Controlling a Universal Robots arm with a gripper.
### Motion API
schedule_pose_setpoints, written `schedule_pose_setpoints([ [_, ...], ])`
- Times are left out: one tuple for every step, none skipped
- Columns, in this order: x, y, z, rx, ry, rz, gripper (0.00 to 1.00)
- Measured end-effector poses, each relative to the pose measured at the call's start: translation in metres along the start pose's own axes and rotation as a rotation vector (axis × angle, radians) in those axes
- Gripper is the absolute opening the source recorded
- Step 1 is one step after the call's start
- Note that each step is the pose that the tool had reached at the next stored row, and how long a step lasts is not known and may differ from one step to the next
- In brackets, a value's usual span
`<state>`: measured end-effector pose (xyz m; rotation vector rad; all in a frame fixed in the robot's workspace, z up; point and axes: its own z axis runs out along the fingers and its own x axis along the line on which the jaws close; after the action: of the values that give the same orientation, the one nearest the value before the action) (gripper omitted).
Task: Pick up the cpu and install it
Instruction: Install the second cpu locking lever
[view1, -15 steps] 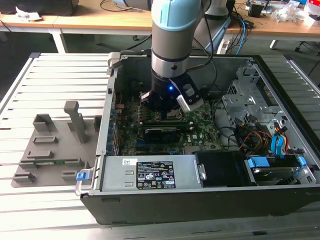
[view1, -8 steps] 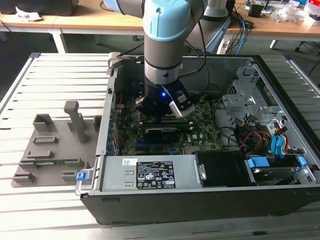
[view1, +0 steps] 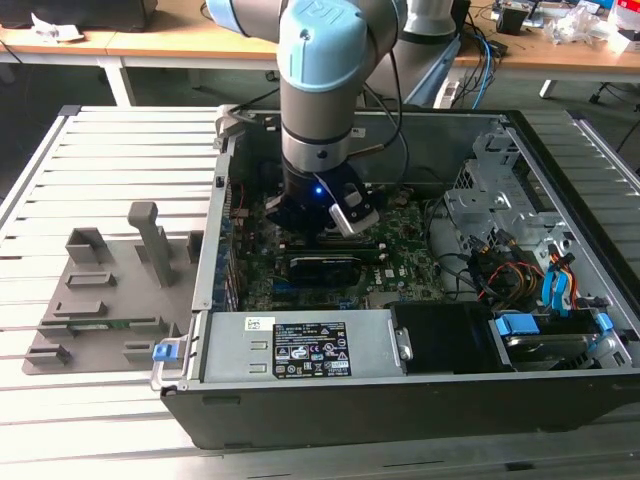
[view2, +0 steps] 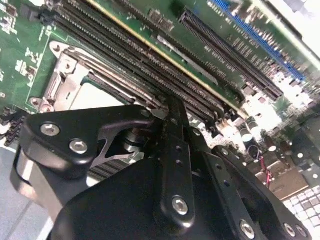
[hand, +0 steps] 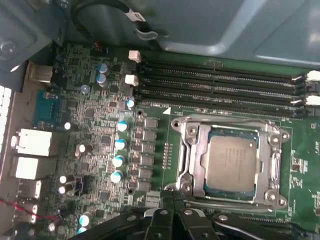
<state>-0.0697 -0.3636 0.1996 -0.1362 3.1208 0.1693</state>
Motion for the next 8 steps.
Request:
schedule_pose_setpoints([
  [0.0019,0.0017,0.0017,-0.0016,-0.0001,-0.001,0.11],
  [0.0021,0.0018,0.0017,-0.0015,0.0000,-0.004,0.11],
  [0.0019,0.0028,-0.0047,0.0010,-0.0013,-0.004,0.11],
  [0.0019,0.0036,-0.0122,0.0084,0.0002,-0.004,0.11],
  [0.0006,0.0051,-0.0193,0.0242,0.0015,-0.005,0.11],
  [-0.0029,0.0063,-0.0216,0.0423,0.0032,-0.005,0.11],
  [-0.0056,0.0075,-0.0222,0.0511,0.0040,-0.004,0.11],
  [-0.0097,0.0100,-0.0224,0.0603,0.0048,-0.004,0.11],
])
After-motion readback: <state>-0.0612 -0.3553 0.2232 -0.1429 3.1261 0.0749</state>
